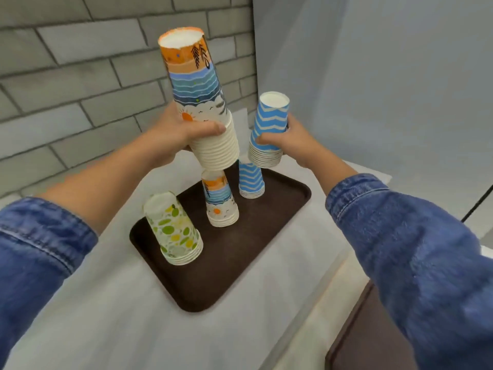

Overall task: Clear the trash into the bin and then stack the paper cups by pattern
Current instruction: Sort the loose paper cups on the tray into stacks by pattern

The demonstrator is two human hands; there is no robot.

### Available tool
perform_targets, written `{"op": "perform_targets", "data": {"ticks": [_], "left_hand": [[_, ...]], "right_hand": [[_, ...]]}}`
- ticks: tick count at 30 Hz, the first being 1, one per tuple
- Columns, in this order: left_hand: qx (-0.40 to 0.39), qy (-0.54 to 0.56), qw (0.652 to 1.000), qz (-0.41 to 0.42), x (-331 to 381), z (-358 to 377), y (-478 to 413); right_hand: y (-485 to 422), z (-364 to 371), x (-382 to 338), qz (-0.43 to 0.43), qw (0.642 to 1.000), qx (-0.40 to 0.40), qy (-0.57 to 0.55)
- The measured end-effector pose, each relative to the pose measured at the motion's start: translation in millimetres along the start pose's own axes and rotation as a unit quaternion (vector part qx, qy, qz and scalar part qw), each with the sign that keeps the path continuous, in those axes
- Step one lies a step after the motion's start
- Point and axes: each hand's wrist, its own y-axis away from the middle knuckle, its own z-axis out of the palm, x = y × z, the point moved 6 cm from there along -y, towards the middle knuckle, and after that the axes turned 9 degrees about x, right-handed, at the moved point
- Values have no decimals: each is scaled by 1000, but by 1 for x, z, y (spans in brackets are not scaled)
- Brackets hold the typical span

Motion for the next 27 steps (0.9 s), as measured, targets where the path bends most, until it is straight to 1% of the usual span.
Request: {"op": "perform_targets", "data": {"ticks": [4, 9, 15, 19, 21, 27], "left_hand": [[-15, -17, 1000, -22, -26, -18, -29], [-36, 5, 998, -49, -64, -19, -43], [-98, 4, 993, -61, -94, -6, -47], [-128, 12, 990, -64, -103, 3, -48], [-147, 15, 987, -70, -108, 7, -47], [-206, 17, 975, -85, -124, 17, -47]], "right_hand": [[-36, 35, 11, 11, 1000, -23, 9], [-60, 62, 31, 16, 996, -78, 44], [-83, 62, 37, 10, 995, -86, 50], [-90, 61, 36, 13, 988, -118, 97], [-89, 62, 40, 21, 983, -132, 123], [-82, 67, 72, 64, 974, -167, 137]]}}
